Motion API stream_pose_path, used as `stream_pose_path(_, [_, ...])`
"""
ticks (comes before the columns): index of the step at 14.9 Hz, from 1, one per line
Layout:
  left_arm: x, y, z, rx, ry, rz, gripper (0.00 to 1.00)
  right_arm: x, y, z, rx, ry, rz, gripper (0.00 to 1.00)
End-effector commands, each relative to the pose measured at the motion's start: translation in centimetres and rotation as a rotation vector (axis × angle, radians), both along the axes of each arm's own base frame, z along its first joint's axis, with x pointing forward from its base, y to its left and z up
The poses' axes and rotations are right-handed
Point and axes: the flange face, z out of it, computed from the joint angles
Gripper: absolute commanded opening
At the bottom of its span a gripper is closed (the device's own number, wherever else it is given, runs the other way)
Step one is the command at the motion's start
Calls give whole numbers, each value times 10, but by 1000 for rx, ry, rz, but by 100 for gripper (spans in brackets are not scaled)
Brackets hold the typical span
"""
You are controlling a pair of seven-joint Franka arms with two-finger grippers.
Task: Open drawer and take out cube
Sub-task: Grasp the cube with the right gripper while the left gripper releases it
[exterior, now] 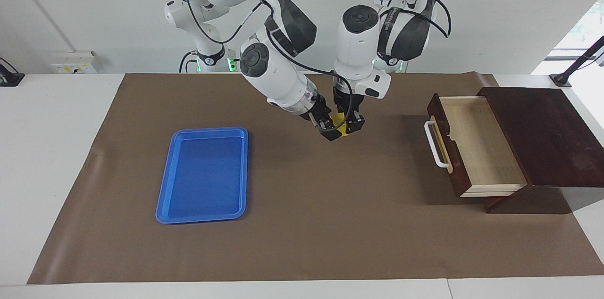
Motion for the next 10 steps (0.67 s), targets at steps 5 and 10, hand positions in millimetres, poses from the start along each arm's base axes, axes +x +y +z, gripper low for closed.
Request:
stream_pose_path(5, [-2,0,0,0,-12,11,0,6,0,2,-16,-1,-15,20])
stream_pose_path(10, [-2,0,0,1,-11,10,0,14,-15,2,-19,5,-24,0])
